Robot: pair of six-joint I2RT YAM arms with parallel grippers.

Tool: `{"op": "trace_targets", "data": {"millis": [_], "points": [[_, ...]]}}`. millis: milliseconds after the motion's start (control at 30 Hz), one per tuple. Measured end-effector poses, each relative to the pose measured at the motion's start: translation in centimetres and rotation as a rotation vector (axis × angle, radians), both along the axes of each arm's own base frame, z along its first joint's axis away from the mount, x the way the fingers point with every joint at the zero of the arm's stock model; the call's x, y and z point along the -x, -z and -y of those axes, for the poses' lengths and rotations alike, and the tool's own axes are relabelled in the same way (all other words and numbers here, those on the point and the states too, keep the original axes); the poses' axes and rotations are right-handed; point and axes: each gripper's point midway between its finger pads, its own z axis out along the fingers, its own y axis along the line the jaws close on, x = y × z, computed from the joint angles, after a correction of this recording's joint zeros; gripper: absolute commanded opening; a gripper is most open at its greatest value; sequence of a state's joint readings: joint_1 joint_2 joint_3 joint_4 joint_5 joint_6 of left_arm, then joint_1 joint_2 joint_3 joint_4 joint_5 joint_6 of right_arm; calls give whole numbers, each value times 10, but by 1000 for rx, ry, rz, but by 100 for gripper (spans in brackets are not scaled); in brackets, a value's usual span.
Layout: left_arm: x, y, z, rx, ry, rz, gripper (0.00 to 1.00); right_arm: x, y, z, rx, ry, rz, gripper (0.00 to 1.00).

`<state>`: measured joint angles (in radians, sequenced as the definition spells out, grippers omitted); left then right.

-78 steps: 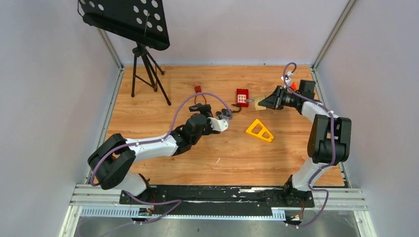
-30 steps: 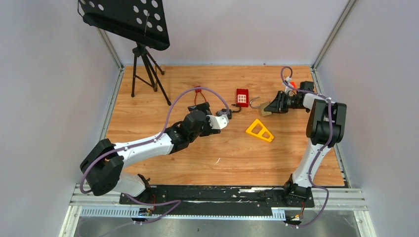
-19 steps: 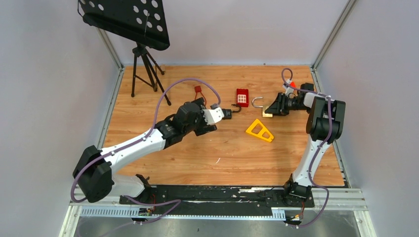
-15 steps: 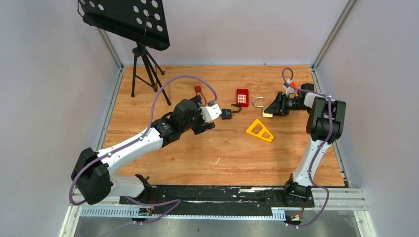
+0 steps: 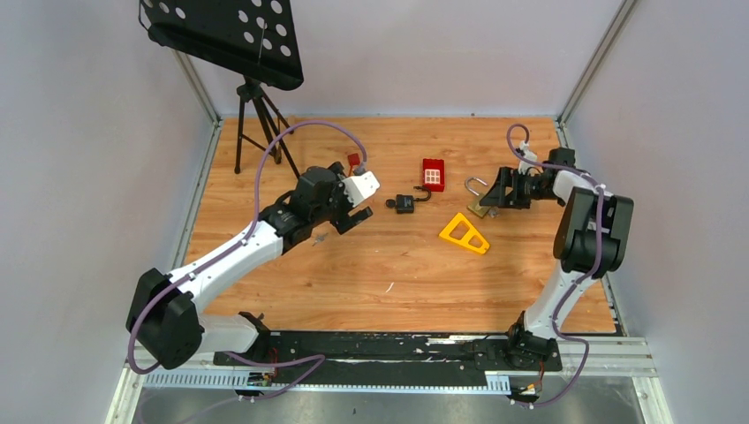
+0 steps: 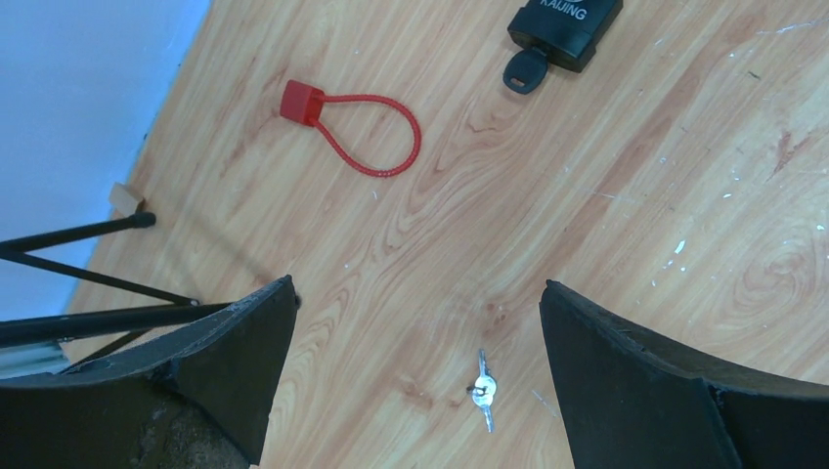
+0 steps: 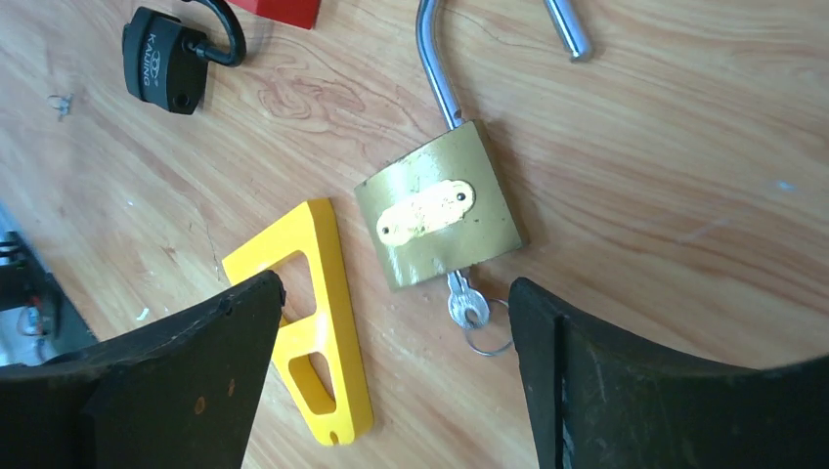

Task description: Unlock with the key

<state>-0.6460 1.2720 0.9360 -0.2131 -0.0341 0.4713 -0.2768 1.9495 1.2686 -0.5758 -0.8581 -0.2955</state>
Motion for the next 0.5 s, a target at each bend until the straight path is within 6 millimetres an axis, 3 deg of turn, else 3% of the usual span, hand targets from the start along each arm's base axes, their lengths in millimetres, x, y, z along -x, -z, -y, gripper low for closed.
{"op": "trace_targets", "data": {"millis": [133, 300, 500], "points": [[-5, 10, -7, 3, -40, -37, 100, 1, -26, 9, 89, 3, 89, 95], [-11, 39, -19, -27, -104, -146, 100, -4, -65, 16, 168, 11, 218, 96], [-33, 55, -8, -44, -138, -221, 100, 7, -90, 13, 181, 26, 267, 95]]}}
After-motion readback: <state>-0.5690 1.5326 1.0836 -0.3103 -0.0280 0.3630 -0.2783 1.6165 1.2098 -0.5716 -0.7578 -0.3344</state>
